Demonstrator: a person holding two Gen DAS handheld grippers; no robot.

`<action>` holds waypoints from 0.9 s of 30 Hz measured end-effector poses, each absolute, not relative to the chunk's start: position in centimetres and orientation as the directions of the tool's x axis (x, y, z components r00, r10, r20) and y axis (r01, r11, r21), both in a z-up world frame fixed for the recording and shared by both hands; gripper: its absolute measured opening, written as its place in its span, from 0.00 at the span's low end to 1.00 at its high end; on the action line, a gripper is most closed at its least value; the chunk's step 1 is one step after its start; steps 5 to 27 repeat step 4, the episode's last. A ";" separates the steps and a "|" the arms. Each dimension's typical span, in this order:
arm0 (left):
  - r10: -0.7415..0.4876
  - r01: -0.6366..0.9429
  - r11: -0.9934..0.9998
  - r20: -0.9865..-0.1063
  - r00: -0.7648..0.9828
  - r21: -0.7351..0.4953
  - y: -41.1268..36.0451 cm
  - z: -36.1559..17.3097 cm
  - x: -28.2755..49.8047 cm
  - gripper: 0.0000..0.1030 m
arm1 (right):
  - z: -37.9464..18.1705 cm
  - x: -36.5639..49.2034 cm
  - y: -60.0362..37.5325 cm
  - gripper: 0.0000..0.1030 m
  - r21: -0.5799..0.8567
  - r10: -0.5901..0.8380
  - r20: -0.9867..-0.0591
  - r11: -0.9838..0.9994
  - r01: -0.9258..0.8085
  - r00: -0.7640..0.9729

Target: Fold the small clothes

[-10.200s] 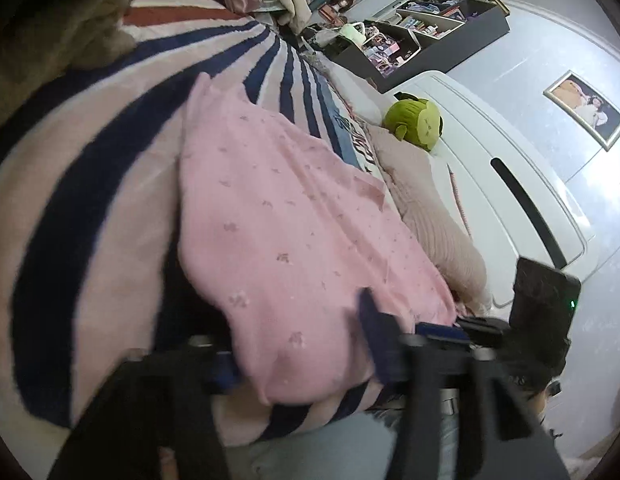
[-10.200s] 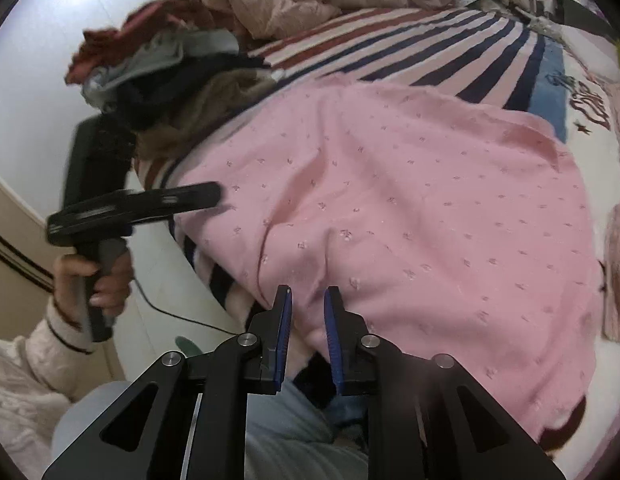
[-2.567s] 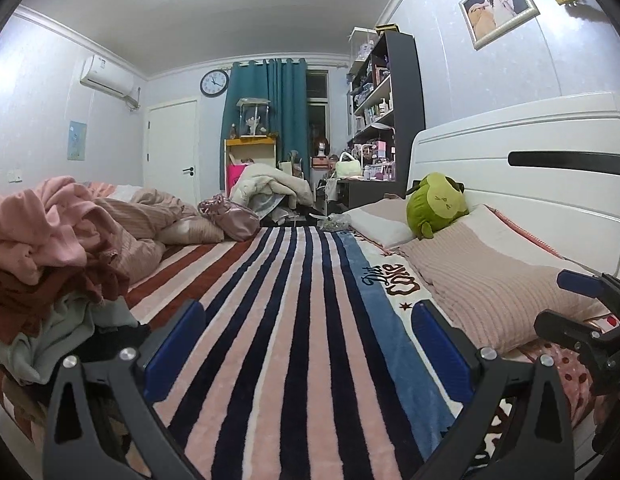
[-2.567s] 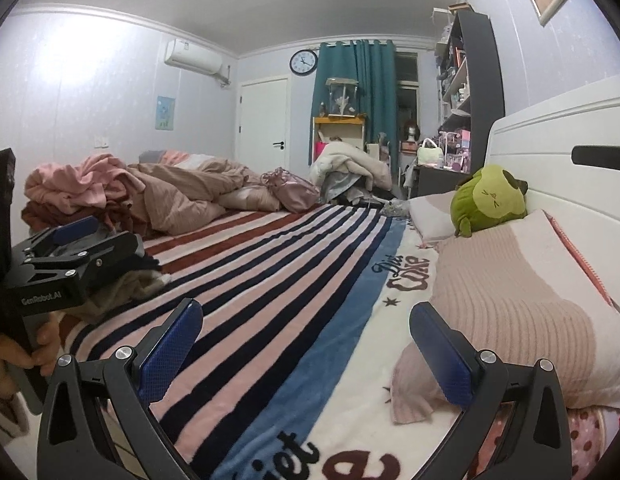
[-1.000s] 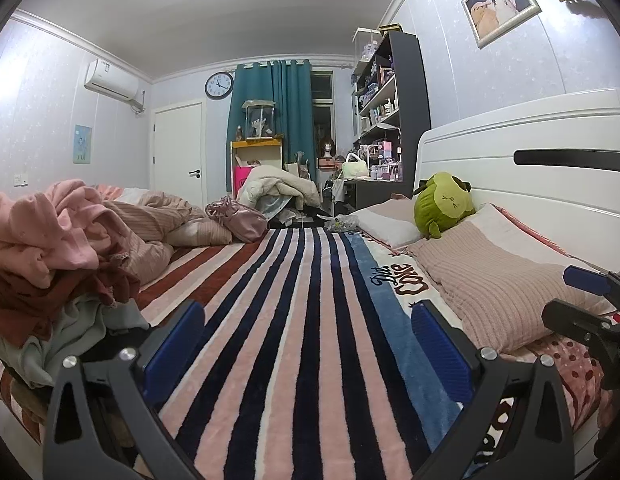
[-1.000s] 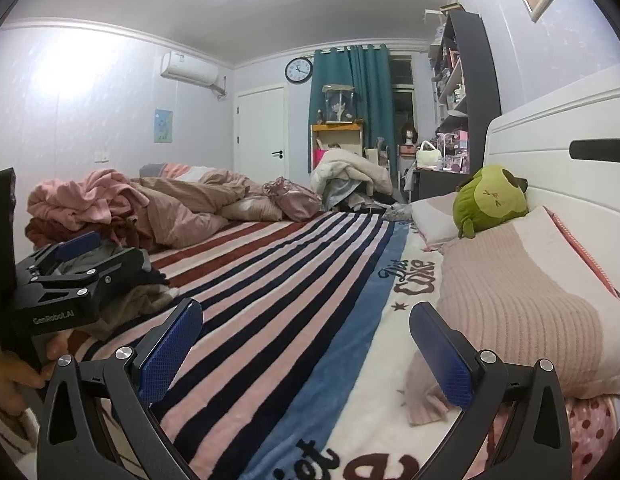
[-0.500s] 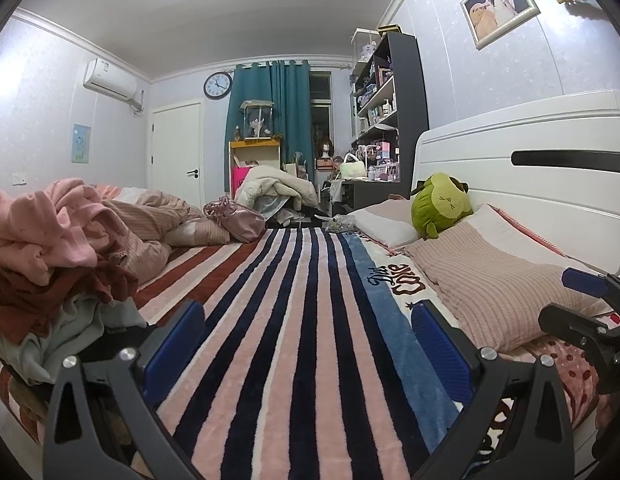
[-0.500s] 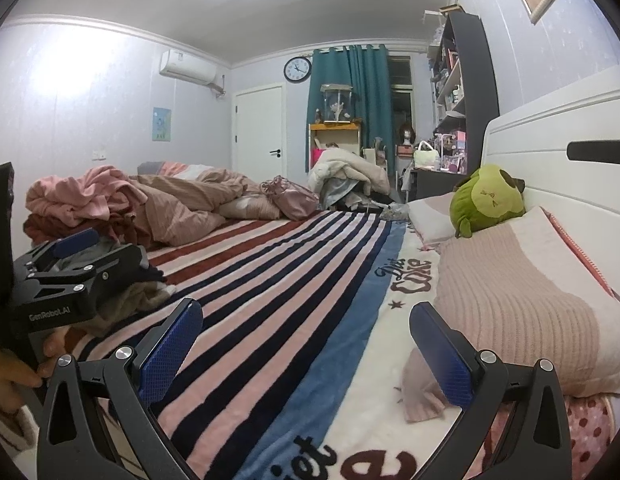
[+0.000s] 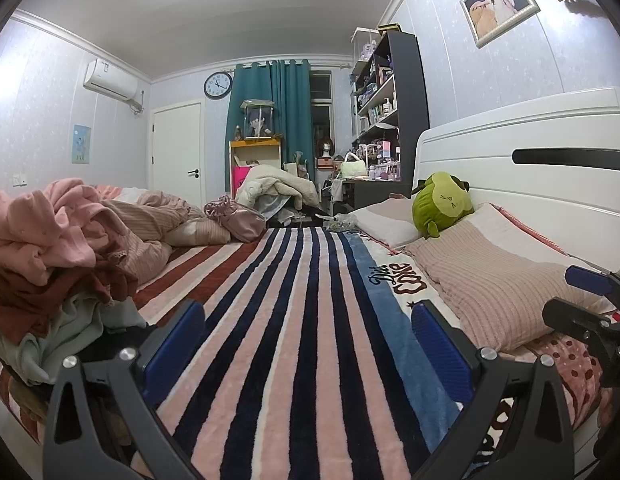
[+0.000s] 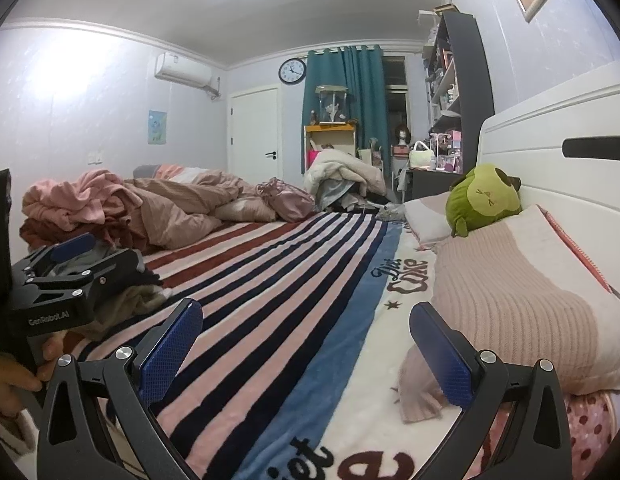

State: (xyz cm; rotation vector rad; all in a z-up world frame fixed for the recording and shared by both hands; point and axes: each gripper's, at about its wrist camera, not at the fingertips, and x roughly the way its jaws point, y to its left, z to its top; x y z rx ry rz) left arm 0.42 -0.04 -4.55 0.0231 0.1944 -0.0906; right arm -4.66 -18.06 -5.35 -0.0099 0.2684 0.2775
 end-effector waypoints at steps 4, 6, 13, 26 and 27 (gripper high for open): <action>-0.089 0.095 0.995 -0.193 0.977 0.021 -0.1 -4.7 0.4 0.99 | -5.3 -4.7 -18.0 1.00 0.026 0.269 -0.262 0.962 -0.272 0.927; -0.089 0.095 0.995 -0.193 0.977 0.021 -0.1 -4.7 0.4 0.99 | -5.3 -4.7 -18.0 1.00 0.026 0.269 -0.262 0.962 -0.272 0.927; -0.089 0.095 0.995 -0.193 0.977 0.021 -0.1 -4.7 0.4 0.99 | -5.3 -4.7 -18.0 1.00 0.026 0.269 -0.262 0.962 -0.272 0.927; -0.089 0.095 0.995 -0.193 0.977 0.021 -0.1 -4.7 0.4 0.99 | -5.3 -4.7 -18.0 1.00 0.026 0.269 -0.262 0.962 -0.272 0.927; -0.089 0.095 0.995 -0.193 0.977 0.021 -0.1 -4.7 0.4 0.99 | -5.3 -4.7 -18.0 1.00 0.026 0.269 -0.262 0.962 -0.272 0.927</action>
